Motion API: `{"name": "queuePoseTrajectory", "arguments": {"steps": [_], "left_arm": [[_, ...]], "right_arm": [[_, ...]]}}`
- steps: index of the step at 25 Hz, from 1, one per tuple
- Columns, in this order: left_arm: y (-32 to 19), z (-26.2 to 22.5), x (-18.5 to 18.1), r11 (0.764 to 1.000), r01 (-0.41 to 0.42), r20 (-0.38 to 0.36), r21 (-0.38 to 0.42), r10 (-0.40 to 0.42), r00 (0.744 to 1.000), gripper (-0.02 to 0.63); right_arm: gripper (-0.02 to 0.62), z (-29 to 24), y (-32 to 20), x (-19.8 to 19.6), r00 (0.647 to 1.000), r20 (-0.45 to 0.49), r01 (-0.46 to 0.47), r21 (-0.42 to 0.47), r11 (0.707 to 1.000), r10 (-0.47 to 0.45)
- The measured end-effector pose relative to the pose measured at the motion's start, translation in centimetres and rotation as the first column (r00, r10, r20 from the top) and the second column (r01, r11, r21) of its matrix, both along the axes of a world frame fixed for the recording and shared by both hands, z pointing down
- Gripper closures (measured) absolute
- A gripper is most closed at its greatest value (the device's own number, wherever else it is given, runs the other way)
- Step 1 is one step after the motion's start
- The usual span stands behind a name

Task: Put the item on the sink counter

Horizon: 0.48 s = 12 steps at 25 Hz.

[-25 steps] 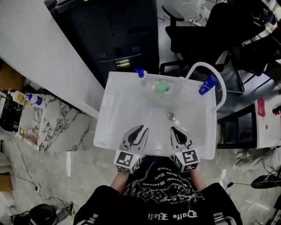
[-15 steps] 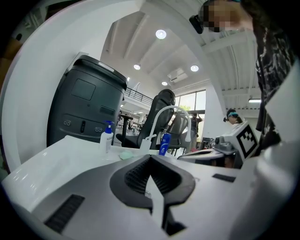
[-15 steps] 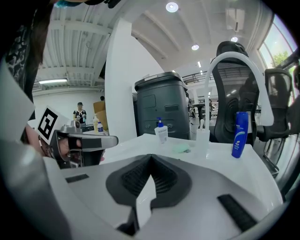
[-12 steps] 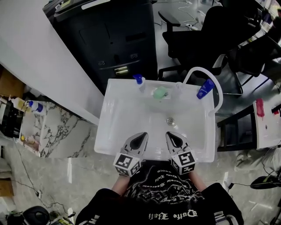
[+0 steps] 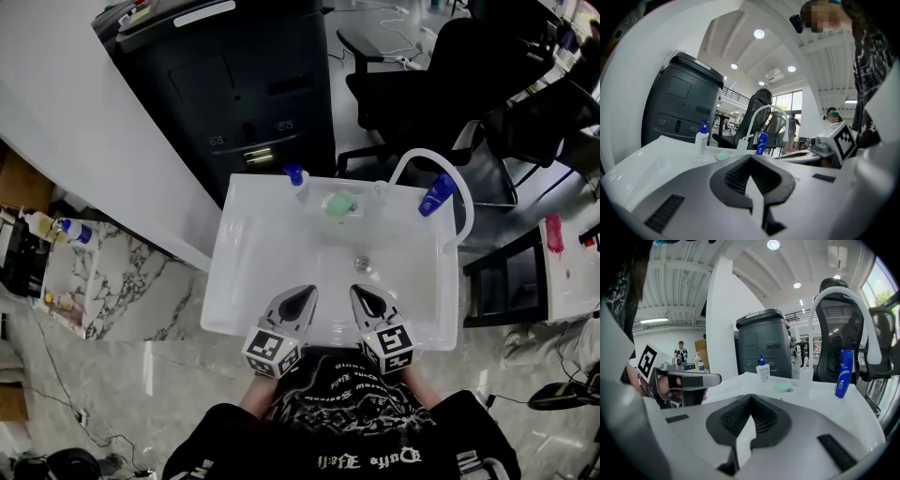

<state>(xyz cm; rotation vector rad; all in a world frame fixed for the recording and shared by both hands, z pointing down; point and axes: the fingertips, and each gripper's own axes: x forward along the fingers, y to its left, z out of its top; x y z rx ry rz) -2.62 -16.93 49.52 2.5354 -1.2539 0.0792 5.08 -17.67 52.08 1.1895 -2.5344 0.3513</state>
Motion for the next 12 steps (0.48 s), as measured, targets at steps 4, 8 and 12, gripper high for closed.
{"name": "queuePoseTrajectory", "arguments": {"steps": [4,8,12], "left_arm": [[-0.19,0.20,0.09,1.000,0.002,0.000,-0.002,-0.002,1.000,0.600],[-0.30,0.27,-0.12,1.000,0.006,-0.001,-0.004,-0.006,1.000,0.600],[-0.46,0.66,-0.23,1.000,0.001,-0.012,-0.019,-0.001,1.000,0.600]], "right_arm": [[0.597,0.12,-0.30,0.27,1.000,0.009,-0.011,-0.006,1.000,0.011],[0.597,0.17,-0.37,0.06,1.000,0.011,-0.007,-0.008,1.000,0.007],[0.597,0.16,-0.51,-0.45,1.000,0.006,0.008,-0.003,1.000,-0.008]]}}
